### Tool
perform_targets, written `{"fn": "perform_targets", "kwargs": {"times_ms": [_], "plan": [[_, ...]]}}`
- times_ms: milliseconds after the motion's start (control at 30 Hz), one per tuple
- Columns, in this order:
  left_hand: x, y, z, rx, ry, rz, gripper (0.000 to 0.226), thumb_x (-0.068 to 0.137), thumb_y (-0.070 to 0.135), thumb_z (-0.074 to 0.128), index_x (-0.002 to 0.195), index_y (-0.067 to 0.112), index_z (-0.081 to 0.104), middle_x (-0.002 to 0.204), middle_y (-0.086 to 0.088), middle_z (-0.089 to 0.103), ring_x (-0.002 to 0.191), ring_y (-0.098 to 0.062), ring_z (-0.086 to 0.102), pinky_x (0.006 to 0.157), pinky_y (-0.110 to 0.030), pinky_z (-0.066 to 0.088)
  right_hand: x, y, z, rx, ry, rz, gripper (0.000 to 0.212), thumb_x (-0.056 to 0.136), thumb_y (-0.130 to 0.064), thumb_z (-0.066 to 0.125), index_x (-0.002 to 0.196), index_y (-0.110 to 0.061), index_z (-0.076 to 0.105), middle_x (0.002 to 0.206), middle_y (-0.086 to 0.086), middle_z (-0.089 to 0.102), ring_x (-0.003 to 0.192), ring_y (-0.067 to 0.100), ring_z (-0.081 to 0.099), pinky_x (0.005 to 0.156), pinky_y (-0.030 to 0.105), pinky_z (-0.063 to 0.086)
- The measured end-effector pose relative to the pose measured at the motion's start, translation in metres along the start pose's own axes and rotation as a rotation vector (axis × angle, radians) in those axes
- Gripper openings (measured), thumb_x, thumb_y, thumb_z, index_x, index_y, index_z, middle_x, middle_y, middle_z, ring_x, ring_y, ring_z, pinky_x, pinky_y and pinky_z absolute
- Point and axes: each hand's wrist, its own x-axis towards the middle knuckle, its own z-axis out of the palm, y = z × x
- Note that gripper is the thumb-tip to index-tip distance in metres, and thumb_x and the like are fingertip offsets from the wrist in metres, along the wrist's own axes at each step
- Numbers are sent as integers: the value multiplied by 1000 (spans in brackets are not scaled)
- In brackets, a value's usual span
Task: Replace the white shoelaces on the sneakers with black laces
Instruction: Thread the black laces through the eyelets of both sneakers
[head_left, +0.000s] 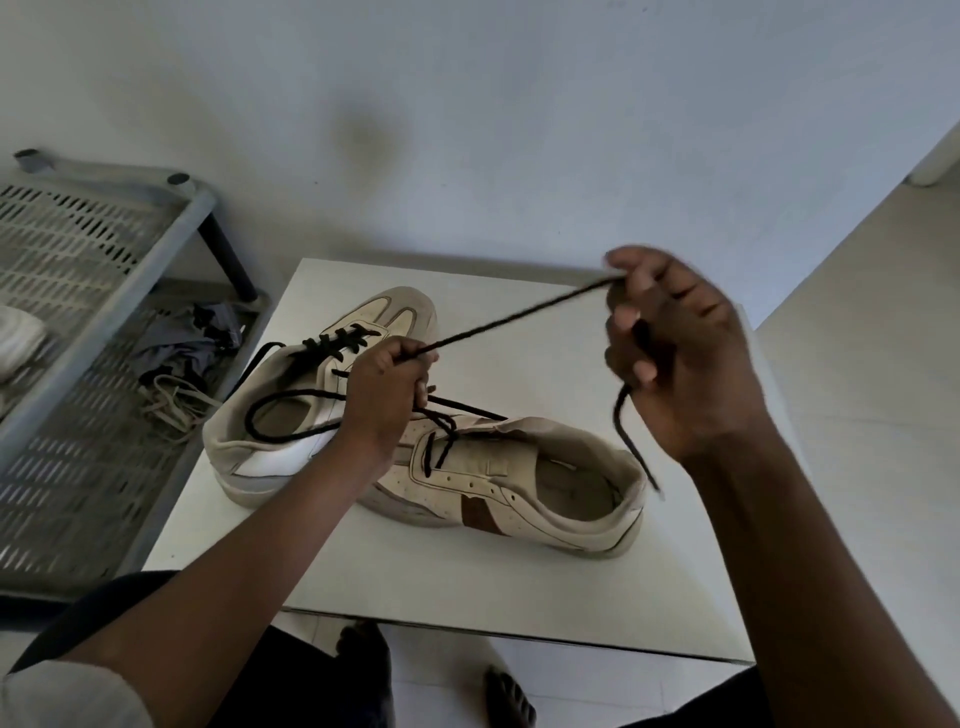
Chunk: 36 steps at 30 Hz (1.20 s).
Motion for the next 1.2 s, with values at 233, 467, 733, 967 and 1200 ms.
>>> {"fn": "perform_targets", "kwargs": {"times_ms": [233, 467, 733, 967, 1200], "plan": [[3, -9, -4, 299, 21, 113, 26, 83, 0, 56, 100, 20, 53, 96, -4, 61, 79, -17, 60, 73, -26, 49, -2, 36, 21, -263, 22, 165, 21, 100, -14, 46, 106, -12, 66, 88, 4, 72, 40, 9, 42, 38, 16, 23], [-15, 8, -4, 448, -565, 609, 54, 76, 11, 47, 130, 7, 52, 92, 9, 62, 87, -10, 59, 81, -29, 48, -9, 65, 34, -475, -79, 315, 21, 101, -17, 48, 99, -7, 67, 74, 8, 65, 46, 7, 43, 45, 18, 37], [-6, 14, -8, 466, -305, 394, 16, 94, 15, 57, 89, 21, 71, 76, 8, 70, 76, -9, 64, 75, -31, 52, -2, 60, 25, -406, -26, 361, 21, 97, -17, 55, 118, -18, 59, 75, 2, 67, 46, 8, 41, 43, 16, 33], [11, 10, -15, 161, 223, 231, 25, 102, 19, 39, 85, 16, 56, 67, 5, 53, 51, -3, 45, 53, -20, 39, -1, 43, -9, -489, -251, 560, 22, 100, -14, 48, 113, -10, 66, 73, 2, 63, 56, 12, 45, 53, 25, 33], [9, -1, -11, 540, 178, 316, 13, 92, 14, 56, 102, 14, 65, 96, 7, 66, 89, -5, 58, 83, -24, 46, 4, 43, -1, -468, -206, 502, 31, 103, -10, 38, 125, -16, 59, 69, 5, 55, 45, 7, 29, 43, 16, 25]]}}
